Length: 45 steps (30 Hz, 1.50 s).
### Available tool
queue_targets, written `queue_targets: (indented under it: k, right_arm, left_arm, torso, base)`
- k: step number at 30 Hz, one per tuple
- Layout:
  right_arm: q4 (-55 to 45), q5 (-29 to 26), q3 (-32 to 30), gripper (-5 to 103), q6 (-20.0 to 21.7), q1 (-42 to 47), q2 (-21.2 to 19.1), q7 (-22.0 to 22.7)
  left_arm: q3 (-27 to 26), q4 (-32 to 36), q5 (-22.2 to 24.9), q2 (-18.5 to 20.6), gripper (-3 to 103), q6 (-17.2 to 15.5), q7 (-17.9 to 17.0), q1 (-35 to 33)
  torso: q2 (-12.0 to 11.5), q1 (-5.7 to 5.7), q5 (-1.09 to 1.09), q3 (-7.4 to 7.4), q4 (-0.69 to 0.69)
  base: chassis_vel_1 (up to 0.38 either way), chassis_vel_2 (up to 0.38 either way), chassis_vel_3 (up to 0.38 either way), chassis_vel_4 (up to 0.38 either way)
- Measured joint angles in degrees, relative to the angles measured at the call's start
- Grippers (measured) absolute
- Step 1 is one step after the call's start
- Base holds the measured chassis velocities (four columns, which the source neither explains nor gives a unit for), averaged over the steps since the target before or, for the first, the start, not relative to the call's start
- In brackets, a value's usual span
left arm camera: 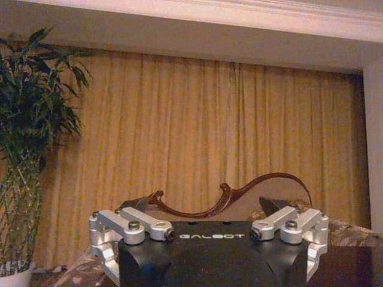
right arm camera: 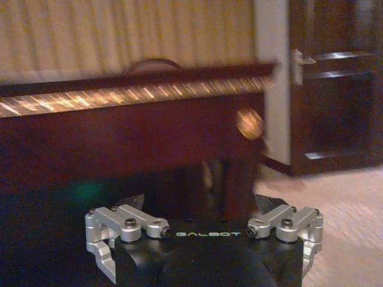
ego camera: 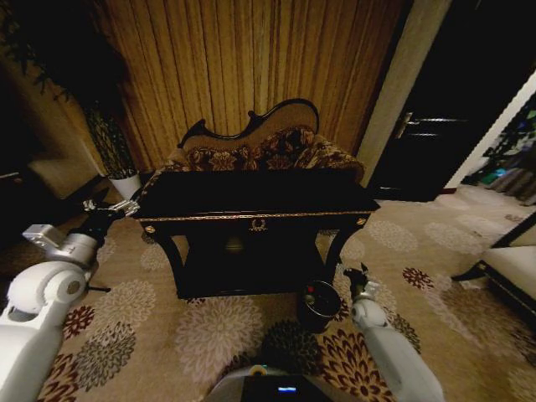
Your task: Move to the front of the table and place the trash on the table into the trash bin.
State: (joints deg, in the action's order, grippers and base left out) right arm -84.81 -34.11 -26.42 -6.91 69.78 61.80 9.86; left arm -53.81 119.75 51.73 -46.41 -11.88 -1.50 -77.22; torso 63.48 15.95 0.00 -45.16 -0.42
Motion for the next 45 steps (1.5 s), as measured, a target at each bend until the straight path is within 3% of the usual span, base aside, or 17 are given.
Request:
queue_targets:
  k: [4, 7, 10, 11, 15, 24, 45]
  right_arm:
    - [-8.3, -1.3, -0.2, 100, 2.4, 2.2, -2.0, -0.2]
    - [-20.0, -3.8, -0.8, 100, 8.1, 4.2, -5.2, -0.1]
    - [-24.6, -5.1, -1.1, 100, 10.8, 4.5, -6.7, 0.0]
    - [-29.4, -6.7, -1.3, 100, 13.7, 4.5, -8.3, 0.6]
    - [-36.3, -10.0, -1.3, 100, 18.2, 3.5, -11.8, 3.8]
    - [-41.9, -12.9, -2.8, 100, 19.0, 3.3, -14.8, 6.1]
    - [-44.6, -13.9, -4.4, 100, 18.9, 3.9, -15.3, 6.7]
  left_arm:
    - [-0.3, 0.3, -0.1, -0.4, 100, -0.1, 0.0, -0.2]
    - [-0.5, 1.1, -0.1, -1.0, 100, -0.8, -0.3, -0.5]
    - [-0.5, 1.4, -0.2, -1.4, 100, -1.2, -0.7, -0.5]
    - [-0.5, 1.7, -0.2, -1.6, 100, -1.7, -1.1, -0.6]
    - [-1.0, 2.8, -0.2, -2.2, 100, -3.7, -2.3, -1.0]
    - [-2.3, 5.3, 0.0, -3.2, 100, -7.8, -4.2, -2.3]
    - [-2.1, 6.2, -0.1, -2.8, 100, -7.9, -4.3, -2.6]
  torso:
    - [0.0, 0.00, 0.01, 0.00, 0.00]
    - [0.0, 0.00, 0.00, 0.00, 0.00]
    - [0.0, 0.00, -0.01, 0.00, 0.01]
    - [0.0, 0.00, -0.01, 0.00, 0.01]
    - [0.0, 0.00, -0.02, 0.00, 0.01]
    - [0.0, 0.00, 0.00, 0.00, 0.01]
    - [0.0, 0.00, -0.01, 0.00, 0.01]
  base:
    - [0.000, 0.000, 0.000, 0.000]
    - [0.000, 0.000, 0.000, 0.000]
    - [0.000, 0.000, 0.000, 0.000]
    - [0.000, 0.000, 0.000, 0.000]
    - [0.000, 0.000, 0.000, 0.000]
    - [0.000, 0.000, 0.000, 0.000]
    - [0.000, 0.000, 0.000, 0.000]
